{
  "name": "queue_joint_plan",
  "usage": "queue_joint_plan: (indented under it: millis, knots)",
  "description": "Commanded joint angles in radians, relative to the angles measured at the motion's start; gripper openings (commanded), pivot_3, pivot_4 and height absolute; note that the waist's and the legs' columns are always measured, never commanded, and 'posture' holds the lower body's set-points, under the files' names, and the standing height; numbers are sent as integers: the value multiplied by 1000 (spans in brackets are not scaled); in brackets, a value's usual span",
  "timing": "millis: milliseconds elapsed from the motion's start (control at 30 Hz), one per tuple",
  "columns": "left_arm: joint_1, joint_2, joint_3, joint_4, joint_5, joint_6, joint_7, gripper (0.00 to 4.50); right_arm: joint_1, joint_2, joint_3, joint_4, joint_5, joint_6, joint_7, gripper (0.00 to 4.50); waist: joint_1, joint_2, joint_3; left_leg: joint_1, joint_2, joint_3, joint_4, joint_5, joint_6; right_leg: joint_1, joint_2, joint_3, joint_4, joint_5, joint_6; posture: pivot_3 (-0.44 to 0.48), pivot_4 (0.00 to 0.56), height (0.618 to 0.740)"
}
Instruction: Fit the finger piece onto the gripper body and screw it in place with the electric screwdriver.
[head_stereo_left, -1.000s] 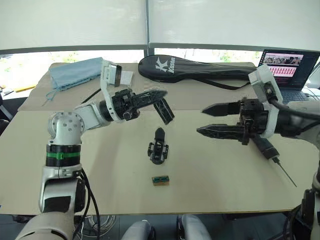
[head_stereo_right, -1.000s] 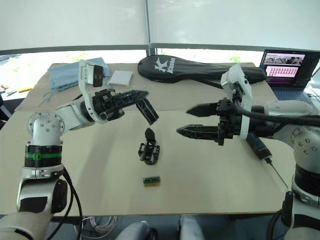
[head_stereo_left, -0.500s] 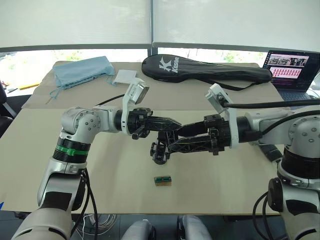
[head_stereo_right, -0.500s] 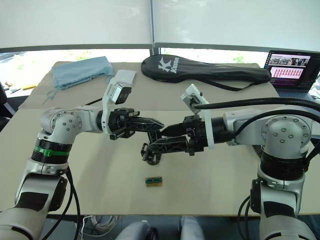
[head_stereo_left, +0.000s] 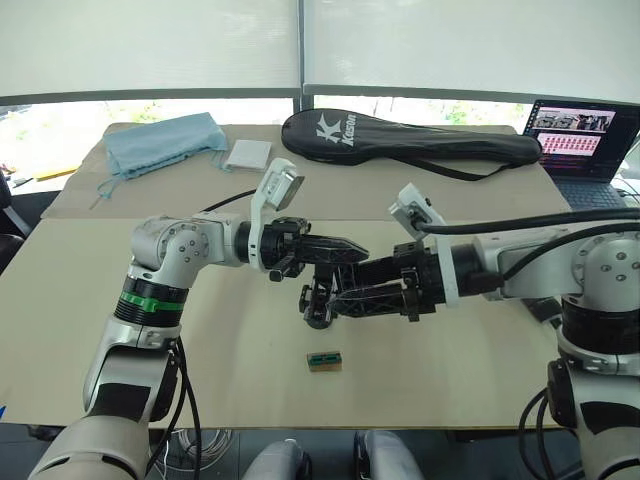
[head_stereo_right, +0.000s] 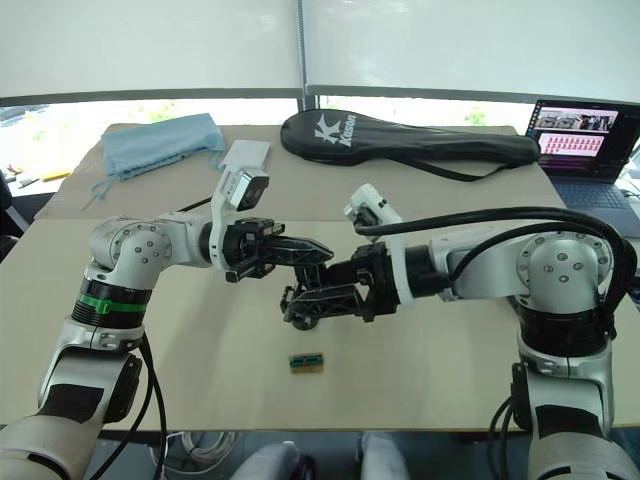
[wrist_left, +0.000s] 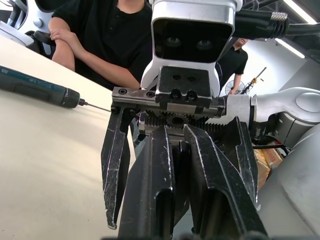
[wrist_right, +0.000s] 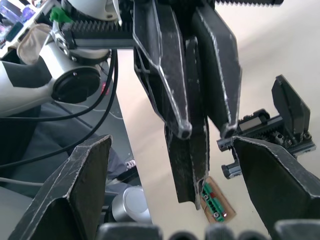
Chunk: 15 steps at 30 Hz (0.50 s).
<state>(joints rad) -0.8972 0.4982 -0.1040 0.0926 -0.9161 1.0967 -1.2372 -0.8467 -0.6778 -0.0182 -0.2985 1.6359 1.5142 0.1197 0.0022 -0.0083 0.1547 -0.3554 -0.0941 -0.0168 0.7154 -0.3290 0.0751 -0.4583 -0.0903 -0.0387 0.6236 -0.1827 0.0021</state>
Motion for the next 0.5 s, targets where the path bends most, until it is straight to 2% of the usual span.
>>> queue_joint_plan:
  millis: [33,200,400,433,500]
  knots:
    - [-6,4,8,-35,5,-10,-20,0,-5,-26,15,3,62,-69,-43,4236,0,0,0,0,0,0,0,0,0,0,0,0,0,0,0,0,150,740]
    - [1,9,0,-47,18,-11,-30,0,-7,-61,53,8,121,-122,-77,2734,1,0,0,-1,0,0,0,0,1,0,0,0,-1,0,0,0,150,740]
    - [10,7,0,-54,34,-30,-36,0,-10,-99,95,2,169,-163,-86,613,2,0,0,-1,0,0,0,0,1,0,0,0,-1,0,0,0,150,740]
    - [12,7,-3,-55,40,-37,-40,0,-11,-104,99,0,174,-169,-87,409,2,0,0,-2,0,0,0,0,1,0,0,0,-1,0,0,0,150,740]
    - [14,8,-7,-58,43,-41,-52,0,-6,-109,103,-6,176,-185,-87,411,4,0,0,-2,0,0,0,0,2,0,0,0,-2,0,0,0,150,740]
